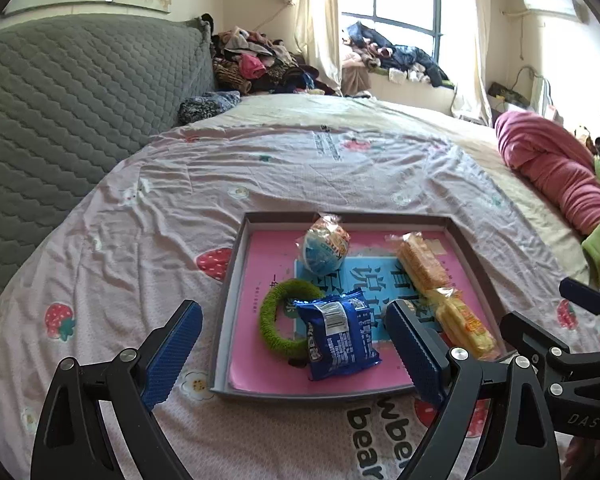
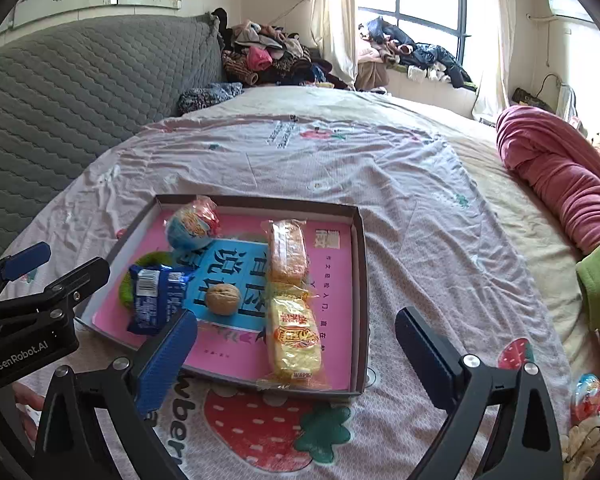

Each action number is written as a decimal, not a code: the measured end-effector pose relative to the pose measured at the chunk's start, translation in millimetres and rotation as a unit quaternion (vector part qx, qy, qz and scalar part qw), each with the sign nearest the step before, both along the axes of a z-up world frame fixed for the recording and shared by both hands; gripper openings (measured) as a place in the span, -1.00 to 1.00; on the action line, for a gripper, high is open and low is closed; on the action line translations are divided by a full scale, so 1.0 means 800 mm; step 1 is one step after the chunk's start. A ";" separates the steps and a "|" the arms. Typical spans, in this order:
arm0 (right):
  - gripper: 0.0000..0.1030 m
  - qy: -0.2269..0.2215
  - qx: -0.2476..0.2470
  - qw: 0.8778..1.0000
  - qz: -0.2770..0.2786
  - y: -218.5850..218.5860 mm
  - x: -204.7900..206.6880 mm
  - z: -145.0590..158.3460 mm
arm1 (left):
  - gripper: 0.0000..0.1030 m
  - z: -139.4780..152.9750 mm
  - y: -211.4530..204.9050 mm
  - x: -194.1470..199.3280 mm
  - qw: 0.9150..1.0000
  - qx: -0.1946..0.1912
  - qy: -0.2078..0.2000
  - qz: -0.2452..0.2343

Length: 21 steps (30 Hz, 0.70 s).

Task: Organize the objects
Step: 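Withdraw both open grippers up and away from the tray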

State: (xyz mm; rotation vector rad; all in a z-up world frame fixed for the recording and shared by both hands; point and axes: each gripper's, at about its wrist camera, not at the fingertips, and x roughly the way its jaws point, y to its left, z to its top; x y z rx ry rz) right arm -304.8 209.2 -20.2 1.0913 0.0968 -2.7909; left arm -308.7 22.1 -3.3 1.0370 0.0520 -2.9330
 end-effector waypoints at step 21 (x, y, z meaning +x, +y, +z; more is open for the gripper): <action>0.98 0.010 -0.009 1.000 -0.004 0.002 0.037 0.056 | 0.82 0.045 0.000 0.042 1.000 -0.002 -0.002 0.010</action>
